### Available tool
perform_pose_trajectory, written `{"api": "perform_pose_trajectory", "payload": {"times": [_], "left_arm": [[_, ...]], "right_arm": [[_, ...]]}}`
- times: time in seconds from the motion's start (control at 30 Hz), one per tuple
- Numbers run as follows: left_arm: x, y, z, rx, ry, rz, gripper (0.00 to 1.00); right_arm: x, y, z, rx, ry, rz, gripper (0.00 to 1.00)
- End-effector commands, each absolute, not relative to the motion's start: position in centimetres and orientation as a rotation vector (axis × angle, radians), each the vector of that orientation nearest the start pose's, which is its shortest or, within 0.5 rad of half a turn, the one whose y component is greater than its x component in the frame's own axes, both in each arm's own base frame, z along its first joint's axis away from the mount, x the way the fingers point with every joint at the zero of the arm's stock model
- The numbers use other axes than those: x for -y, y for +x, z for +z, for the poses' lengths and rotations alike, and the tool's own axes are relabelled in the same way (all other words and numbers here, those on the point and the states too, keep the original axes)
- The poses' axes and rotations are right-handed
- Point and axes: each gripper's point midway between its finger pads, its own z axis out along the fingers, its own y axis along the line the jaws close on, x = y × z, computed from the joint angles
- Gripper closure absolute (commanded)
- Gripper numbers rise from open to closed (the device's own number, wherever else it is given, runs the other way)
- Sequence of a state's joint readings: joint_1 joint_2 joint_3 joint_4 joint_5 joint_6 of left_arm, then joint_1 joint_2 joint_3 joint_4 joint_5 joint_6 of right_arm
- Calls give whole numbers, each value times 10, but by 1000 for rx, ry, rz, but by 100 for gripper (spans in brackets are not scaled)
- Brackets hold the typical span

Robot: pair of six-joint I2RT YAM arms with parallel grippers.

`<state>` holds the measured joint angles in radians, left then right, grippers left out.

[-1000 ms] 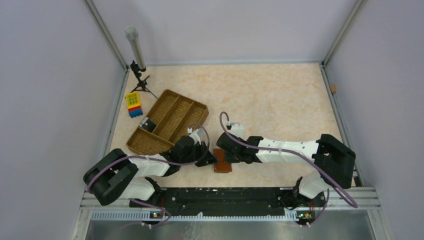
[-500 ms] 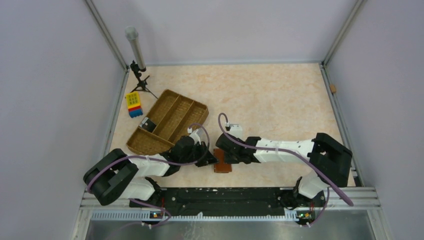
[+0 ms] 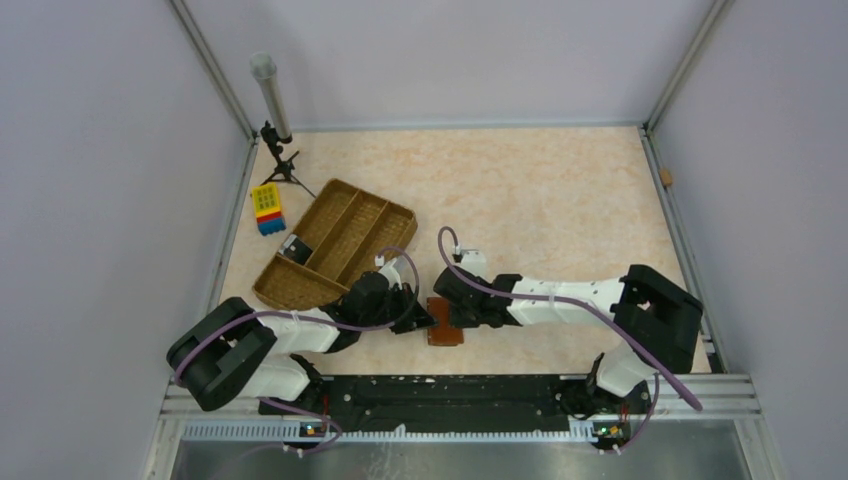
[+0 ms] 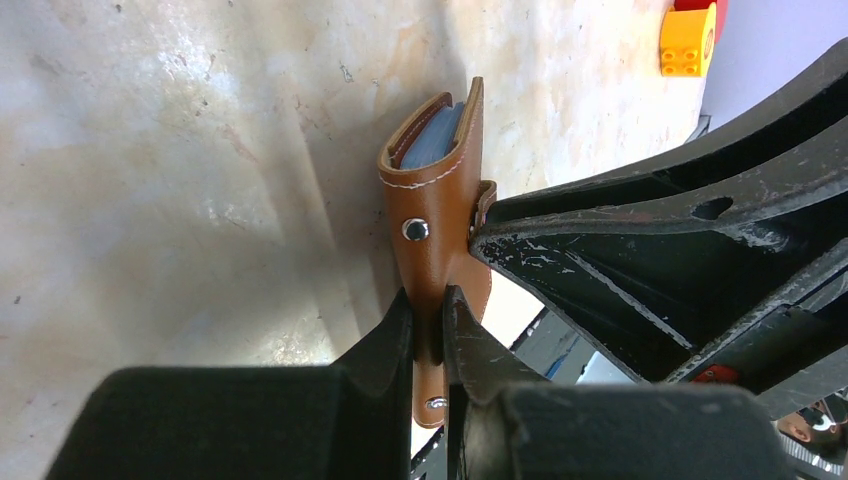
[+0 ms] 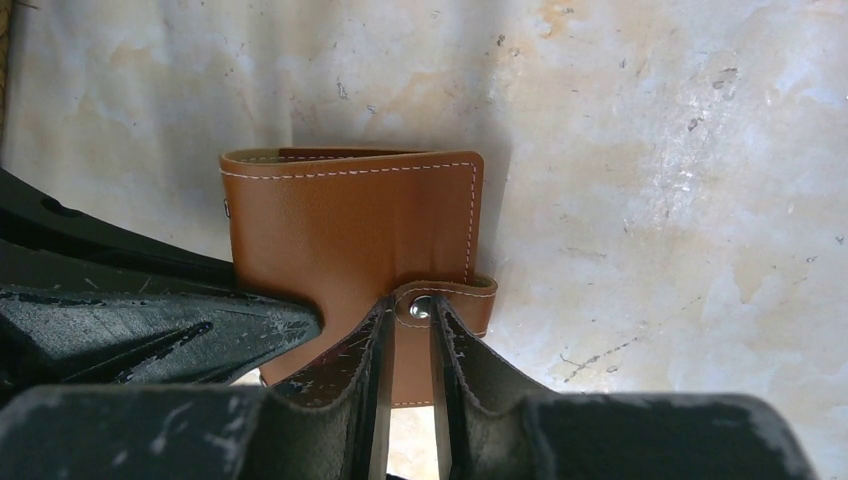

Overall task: Put the credit cards into the card holder
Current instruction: Close the card holder at the center of the board.

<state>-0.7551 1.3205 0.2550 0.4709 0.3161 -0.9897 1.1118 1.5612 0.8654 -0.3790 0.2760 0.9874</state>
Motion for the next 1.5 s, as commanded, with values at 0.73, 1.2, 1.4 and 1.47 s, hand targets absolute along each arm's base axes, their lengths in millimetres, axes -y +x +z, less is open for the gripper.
{"api": "perform_pose_trajectory", "payload": {"times": [0.73, 1.2, 1.4, 1.47], "left_arm": [[252, 171, 21, -2499, -12, -1013, 100], [244, 175, 9, -2643, 141, -798, 100], [245, 175, 3, -2657, 191, -783, 100], [245, 174, 2, -2661, 206, -784, 100]], "right_arm": [[-296, 154, 29, -2666, -89, 441, 100], [-290, 155, 63, -2484, -21, 671, 100], [-289, 157, 66, -2435, -45, 707, 100], [-289, 159, 64, -2437, -51, 700, 100]]}}
